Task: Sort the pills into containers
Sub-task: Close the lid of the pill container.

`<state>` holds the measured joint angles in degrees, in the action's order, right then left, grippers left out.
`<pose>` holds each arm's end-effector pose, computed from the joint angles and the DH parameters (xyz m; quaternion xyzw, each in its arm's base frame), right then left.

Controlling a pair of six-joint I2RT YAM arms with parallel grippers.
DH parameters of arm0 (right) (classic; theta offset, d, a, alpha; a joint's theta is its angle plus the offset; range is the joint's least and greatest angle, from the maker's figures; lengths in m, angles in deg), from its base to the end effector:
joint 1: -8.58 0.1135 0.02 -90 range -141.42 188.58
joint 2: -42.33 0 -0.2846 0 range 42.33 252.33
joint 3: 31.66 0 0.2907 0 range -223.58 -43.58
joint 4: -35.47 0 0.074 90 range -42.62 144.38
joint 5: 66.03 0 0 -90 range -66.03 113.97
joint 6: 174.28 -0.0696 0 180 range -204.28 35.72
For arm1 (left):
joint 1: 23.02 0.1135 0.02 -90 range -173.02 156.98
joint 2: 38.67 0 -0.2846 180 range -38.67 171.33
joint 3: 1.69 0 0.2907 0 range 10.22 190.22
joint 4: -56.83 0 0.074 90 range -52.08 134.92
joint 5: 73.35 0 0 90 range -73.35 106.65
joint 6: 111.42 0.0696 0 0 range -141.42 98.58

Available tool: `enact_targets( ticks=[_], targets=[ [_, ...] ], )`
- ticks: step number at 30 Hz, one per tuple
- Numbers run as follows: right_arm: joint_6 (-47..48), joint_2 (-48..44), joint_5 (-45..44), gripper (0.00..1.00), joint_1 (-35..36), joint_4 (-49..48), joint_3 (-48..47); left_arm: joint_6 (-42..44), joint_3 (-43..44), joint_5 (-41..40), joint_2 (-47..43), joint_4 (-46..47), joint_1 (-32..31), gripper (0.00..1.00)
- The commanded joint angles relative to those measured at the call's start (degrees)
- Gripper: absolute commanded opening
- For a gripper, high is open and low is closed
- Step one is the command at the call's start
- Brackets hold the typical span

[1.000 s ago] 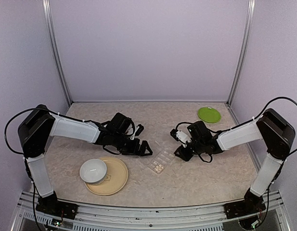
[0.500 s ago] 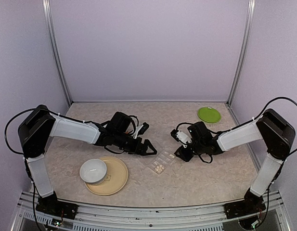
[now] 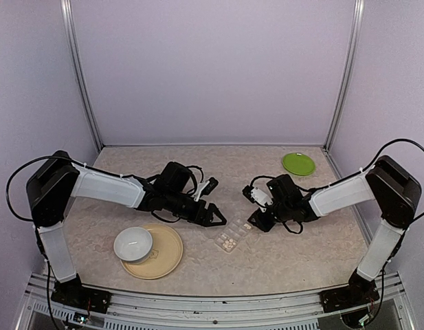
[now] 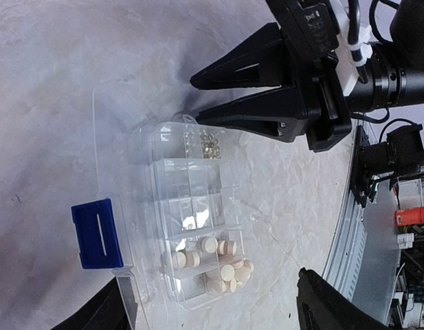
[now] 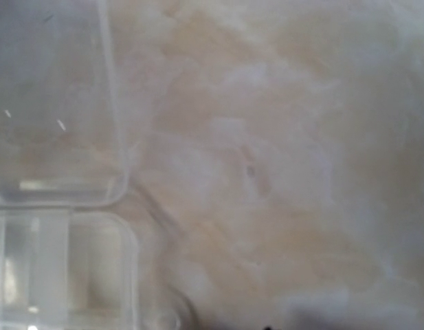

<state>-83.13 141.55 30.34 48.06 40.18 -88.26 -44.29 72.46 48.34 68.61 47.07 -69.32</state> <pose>0.2857 0.2454 0.0923 -0.3418 0.8652 0.1681 0.3261 0.2814 -0.3474 0.1357 0.2859 0.8413 -0.4243 0.1744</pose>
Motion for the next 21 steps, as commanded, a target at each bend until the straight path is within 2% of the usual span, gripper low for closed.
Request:
enact_targets(
  ticks=[1,6,16,21],
  targets=[
    [-0.71,-0.04,-0.13,0.33,0.98,-1.15,0.04,2.66,1.05,-0.53,-1.95,-0.16,-1.27,0.77],
    [-0.97,0.44,-0.36,0.33,1.20,-1.20,-0.05,4.12,1.79,-1.81,-2.07,-1.33,-2.26,0.74],
    [-1.16,0.65,-0.47,0.33,1.49,-0.93,-0.48,5.58,3.17,-3.78,-2.43,-2.73,-4.01,0.73],
    [-2.78,0.24,-5.39,0.34,1.47,1.78,-1.25,4.53,3.01,-8.49,-3.13,-3.93,-3.88,0.74]
  ],
)
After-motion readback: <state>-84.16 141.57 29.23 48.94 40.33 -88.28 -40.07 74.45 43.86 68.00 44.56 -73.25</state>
